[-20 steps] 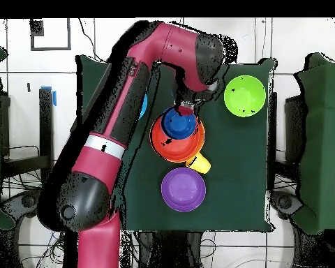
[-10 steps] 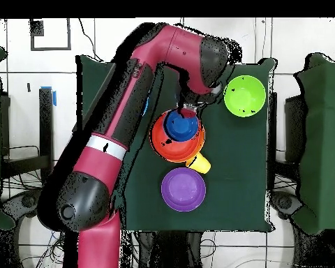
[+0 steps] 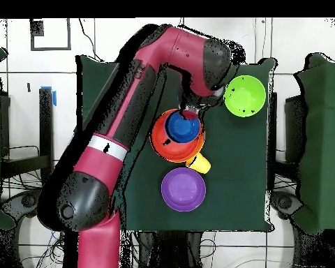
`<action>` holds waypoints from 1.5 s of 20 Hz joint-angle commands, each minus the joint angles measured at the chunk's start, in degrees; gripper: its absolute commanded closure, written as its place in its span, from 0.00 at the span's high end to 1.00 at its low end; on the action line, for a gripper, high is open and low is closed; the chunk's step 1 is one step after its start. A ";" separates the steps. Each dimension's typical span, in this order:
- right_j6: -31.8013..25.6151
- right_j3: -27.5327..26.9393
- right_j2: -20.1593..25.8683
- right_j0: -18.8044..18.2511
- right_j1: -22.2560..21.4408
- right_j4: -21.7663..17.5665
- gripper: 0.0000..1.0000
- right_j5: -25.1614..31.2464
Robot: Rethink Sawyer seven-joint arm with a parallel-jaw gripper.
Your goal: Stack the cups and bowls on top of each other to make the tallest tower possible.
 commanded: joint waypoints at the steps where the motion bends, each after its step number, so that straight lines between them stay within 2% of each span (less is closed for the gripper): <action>1: -2.33 0.89 4.35 1.12 0.86 0.34 0.00 6.10; 23: -0.30 5.28 4.64 4.79 0.49 0.67 0.00 6.17; 30: 0.11 4.37 4.56 4.73 0.66 0.86 0.00 6.65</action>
